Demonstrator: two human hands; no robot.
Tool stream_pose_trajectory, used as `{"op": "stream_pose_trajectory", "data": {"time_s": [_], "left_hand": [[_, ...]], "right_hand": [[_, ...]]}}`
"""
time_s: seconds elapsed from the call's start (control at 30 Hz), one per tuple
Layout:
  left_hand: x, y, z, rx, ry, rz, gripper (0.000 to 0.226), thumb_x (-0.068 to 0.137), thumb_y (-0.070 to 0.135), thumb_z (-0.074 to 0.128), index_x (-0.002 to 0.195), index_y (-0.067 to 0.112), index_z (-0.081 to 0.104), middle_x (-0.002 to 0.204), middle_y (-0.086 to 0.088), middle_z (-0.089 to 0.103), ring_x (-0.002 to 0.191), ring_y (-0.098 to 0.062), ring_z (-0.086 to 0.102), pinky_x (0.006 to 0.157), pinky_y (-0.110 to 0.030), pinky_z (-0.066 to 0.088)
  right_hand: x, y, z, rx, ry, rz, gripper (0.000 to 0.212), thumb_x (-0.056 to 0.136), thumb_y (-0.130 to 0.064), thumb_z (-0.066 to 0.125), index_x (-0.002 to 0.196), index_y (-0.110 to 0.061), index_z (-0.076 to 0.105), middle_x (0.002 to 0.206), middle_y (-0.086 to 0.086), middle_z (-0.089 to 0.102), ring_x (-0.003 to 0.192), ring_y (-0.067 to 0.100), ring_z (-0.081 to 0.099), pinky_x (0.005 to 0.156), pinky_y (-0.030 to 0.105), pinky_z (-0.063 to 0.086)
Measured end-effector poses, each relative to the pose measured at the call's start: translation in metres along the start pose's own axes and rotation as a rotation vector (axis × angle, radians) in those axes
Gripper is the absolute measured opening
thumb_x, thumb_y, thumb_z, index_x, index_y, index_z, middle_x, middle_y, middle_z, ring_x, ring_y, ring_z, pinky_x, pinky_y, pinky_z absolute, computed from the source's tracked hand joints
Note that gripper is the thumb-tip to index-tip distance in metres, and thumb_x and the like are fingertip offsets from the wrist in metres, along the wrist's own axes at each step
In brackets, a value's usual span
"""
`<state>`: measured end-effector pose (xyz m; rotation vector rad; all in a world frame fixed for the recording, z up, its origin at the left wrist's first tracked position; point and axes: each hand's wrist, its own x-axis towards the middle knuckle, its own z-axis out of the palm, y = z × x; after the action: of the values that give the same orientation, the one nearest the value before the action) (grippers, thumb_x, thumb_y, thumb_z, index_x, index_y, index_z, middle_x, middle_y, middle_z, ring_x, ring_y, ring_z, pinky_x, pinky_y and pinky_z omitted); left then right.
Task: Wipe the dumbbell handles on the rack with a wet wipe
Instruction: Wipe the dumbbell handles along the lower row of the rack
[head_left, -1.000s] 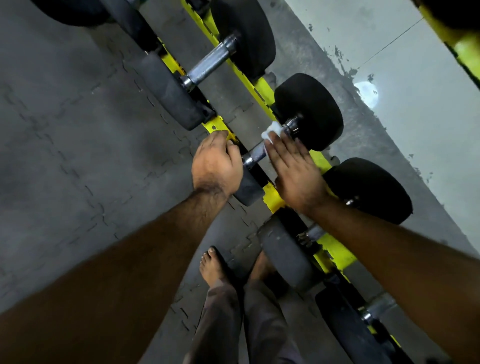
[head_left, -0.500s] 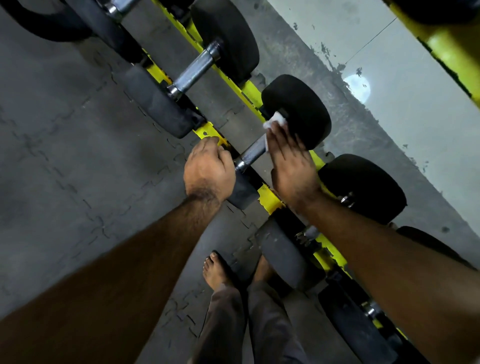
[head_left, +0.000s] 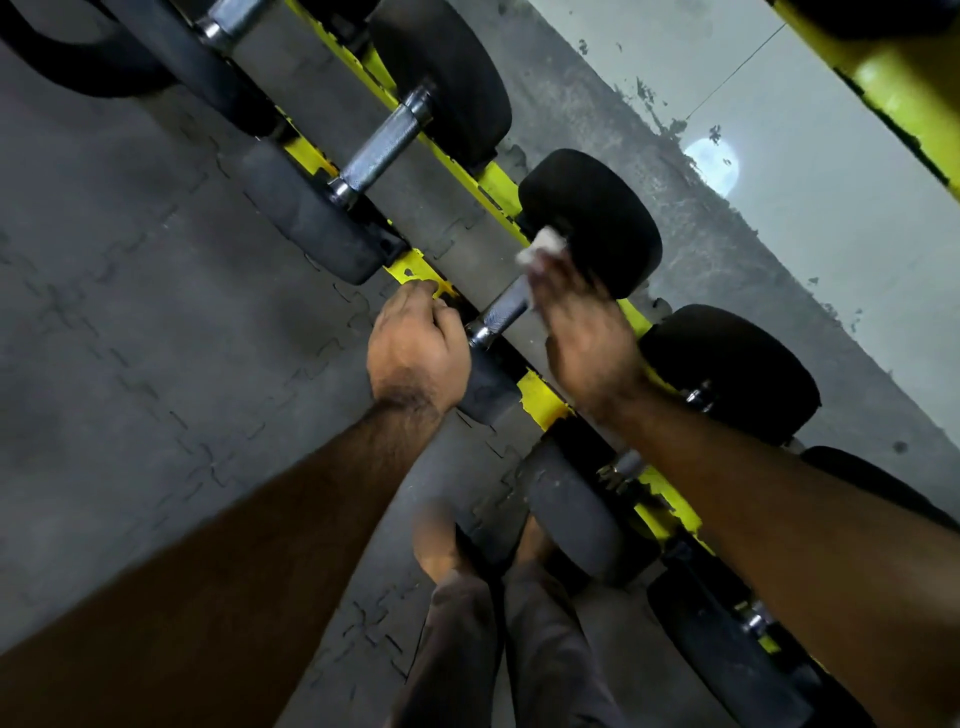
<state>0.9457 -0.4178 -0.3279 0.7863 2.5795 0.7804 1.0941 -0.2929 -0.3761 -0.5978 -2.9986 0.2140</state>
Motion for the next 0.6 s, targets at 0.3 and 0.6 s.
{"op": "stream_pose_trajectory", "data": {"time_s": [0.3, 0.6], "left_hand": [[0.000, 0.000, -0.001, -0.011, -0.003, 0.018, 0.046, 0.091, 0.026, 0.037, 0.119, 0.003, 0.065, 0.116, -0.012, 0.068, 0.109, -0.029, 0.061, 0.092, -0.037, 0.048], [-0.002, 0.002, -0.002, -0.018, -0.010, 0.008, 0.043, 0.092, 0.024, 0.039, 0.118, 0.003, 0.065, 0.115, -0.013, 0.068, 0.107, -0.032, 0.061, 0.091, -0.039, 0.048]], "right_hand": [[0.012, -0.003, -0.008, 0.361, 0.121, -0.087, 0.044, 0.095, -0.004, 0.045, 0.134, -0.013, 0.062, 0.143, 0.003, 0.057, 0.138, 0.023, 0.048, 0.109, 0.041, 0.042], [-0.006, -0.050, -0.025, 1.119, 0.368, 0.952, 0.035, 0.084, -0.002, 0.048, 0.103, -0.014, 0.074, 0.109, 0.006, 0.073, 0.105, 0.018, 0.068, 0.097, 0.042, 0.054]]}}
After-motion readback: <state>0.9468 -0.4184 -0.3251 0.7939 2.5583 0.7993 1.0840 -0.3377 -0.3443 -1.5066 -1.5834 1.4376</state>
